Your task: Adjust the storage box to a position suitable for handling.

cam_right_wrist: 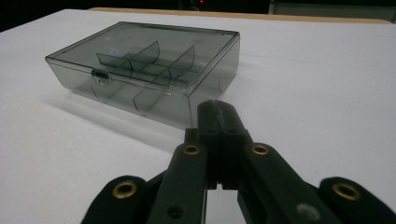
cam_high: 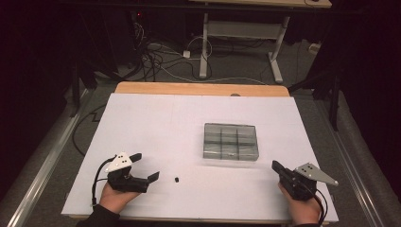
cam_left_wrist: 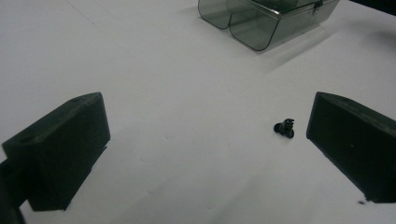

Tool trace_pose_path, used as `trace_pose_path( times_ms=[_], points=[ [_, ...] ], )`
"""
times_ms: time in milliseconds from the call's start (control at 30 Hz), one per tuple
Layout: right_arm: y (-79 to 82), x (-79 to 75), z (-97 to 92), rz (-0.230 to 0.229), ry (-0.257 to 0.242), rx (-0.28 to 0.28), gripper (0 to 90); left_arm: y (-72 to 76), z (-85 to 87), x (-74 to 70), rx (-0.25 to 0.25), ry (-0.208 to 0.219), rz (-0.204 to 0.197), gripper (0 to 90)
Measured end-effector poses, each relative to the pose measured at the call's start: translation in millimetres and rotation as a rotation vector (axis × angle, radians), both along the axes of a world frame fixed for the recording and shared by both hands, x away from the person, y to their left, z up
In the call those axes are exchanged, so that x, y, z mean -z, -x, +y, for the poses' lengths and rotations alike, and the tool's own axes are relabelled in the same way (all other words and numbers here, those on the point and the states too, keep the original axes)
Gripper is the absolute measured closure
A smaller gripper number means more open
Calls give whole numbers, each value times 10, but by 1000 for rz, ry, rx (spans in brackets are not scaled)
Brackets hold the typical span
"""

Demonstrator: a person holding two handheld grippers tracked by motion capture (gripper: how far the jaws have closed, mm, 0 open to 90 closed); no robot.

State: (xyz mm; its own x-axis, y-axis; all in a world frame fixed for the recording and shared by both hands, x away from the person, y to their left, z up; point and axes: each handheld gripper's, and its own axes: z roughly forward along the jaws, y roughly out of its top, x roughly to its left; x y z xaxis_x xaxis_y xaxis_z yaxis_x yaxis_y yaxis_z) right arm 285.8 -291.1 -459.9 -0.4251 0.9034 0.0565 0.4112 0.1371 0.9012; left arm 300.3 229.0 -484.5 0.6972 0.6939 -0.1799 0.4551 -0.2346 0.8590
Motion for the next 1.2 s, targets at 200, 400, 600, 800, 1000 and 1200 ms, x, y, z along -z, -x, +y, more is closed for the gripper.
trace_pose_path(
  times_ms=[200,400,600,800,1000,1200],
  points=[
    [-67,-14,49,-2,-10,-1,900,31,-34,-3,11,-23,-38,33],
    [-305,-5,115,14,14,14,900,34,-2,21,2,14,9,9],
    [-495,-6,106,11,1,27,900,32,3,17,6,37,-6,9],
    [-694,10,90,5,3,49,900,42,-13,-3,29,82,17,7],
    [-862,34,101,29,-2,66,900,23,-79,-21,37,58,-12,7],
    [-1072,41,118,48,6,84,900,-66,-137,20,30,9,7,5]
  ],
)
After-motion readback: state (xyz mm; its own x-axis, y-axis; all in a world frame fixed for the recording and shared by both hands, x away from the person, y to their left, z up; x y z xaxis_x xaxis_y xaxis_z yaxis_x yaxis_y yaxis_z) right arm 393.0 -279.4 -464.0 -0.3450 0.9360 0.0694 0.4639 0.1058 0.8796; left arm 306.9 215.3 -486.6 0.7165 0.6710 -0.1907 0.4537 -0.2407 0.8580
